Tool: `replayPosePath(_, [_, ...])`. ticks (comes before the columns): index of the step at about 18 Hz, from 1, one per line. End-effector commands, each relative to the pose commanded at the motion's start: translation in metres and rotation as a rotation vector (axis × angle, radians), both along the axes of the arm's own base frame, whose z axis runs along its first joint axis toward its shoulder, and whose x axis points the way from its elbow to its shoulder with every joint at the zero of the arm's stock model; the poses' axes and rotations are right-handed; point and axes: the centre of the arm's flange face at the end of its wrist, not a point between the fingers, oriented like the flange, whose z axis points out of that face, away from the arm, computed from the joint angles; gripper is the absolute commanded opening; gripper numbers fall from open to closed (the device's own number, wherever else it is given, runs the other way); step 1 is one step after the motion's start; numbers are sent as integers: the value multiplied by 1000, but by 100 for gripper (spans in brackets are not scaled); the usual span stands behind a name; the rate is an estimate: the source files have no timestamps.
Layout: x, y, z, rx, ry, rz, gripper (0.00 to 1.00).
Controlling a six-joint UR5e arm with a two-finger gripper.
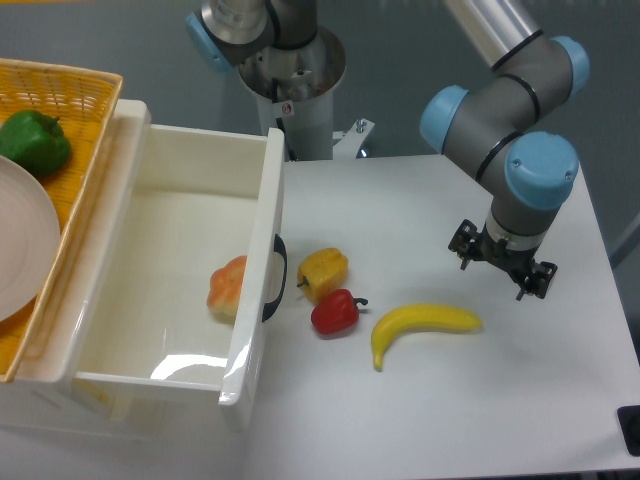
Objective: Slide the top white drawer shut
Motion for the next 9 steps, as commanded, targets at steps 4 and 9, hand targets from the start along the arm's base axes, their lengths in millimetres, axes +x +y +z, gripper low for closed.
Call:
replayPosePath(4, [7, 11, -2, 21, 2, -12, 100])
replayPosePath(9, [21, 1, -7, 23, -9, -4, 100])
